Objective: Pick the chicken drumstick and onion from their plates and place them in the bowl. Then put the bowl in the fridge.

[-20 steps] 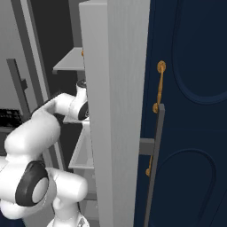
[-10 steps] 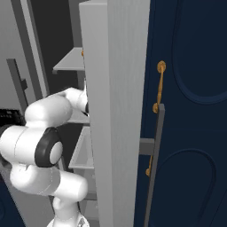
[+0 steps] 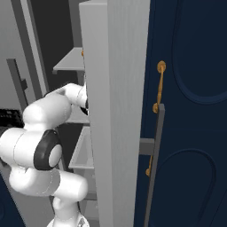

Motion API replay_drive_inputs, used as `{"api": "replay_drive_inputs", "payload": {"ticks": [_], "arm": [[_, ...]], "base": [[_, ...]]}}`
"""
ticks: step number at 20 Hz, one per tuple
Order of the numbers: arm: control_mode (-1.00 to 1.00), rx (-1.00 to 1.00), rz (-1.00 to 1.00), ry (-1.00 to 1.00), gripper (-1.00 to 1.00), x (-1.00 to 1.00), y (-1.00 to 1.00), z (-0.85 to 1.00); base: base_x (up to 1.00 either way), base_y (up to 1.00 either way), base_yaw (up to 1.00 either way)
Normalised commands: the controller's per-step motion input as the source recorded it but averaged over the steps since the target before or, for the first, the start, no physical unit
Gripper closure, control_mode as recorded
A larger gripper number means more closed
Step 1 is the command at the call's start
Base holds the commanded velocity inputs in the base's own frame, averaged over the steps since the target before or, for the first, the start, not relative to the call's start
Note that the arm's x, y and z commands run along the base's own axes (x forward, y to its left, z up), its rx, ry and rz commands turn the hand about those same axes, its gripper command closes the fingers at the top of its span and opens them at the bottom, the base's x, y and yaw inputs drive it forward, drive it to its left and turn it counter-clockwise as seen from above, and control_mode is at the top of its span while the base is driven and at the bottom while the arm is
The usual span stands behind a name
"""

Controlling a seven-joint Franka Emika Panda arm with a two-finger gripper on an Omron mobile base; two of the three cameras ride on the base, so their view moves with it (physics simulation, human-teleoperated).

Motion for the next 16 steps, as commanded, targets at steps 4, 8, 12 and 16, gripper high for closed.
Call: {"api": "replay_drive_inputs", "payload": {"ticks": [4, 8, 12, 16], "arm": [[-1.0, 0.0, -0.01, -0.1, -1.0, -0.97, 0.25, 0.35], [-1.0, 0.0, 0.0, 0.01, -1.0, -0.91, 0.14, 0.94], [-1.0, 0.01, 0.0, 0.07, -1.0, -1.0, 0.0, 0.81], [-1.0, 0.0, 0.0, 0.11, -1.0, -0.98, 0.15, 0.6]], "base": [[0.0, 0.0, 0.0], [0.0, 0.0, 0.0], [0.0, 0.0, 0.0], [0.0, 0.0, 0.0]]}}
